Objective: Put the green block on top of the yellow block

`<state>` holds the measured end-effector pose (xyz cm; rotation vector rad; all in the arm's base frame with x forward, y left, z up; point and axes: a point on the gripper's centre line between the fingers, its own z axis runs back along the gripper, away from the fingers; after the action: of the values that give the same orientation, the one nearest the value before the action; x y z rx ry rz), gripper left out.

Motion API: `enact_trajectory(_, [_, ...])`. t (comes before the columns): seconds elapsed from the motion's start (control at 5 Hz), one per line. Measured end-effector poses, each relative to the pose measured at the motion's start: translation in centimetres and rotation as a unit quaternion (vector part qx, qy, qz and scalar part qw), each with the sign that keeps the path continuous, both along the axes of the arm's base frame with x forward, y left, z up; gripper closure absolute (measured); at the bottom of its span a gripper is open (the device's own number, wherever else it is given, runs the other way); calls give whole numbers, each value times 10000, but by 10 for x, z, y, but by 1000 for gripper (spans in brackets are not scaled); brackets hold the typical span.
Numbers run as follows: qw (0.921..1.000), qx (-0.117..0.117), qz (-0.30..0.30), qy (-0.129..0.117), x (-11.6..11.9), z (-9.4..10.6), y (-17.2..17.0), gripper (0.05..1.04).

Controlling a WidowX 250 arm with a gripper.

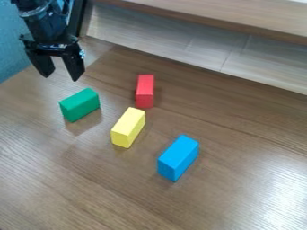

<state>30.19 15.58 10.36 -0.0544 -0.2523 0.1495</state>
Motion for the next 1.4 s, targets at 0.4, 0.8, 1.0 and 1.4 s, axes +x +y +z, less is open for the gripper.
enact_trajectory(0.4, [9969,-1,-783,-83,5,-31,3,83])
enact_trajectory(0.8, [9950,127,-958,258,14,-57,-12,83])
enact_trajectory(1.0, [9946,217,-981,269,20,-59,-21,130])
enact_trajectory(1.4, [9976,302,-582,210,25,-58,-22,525])
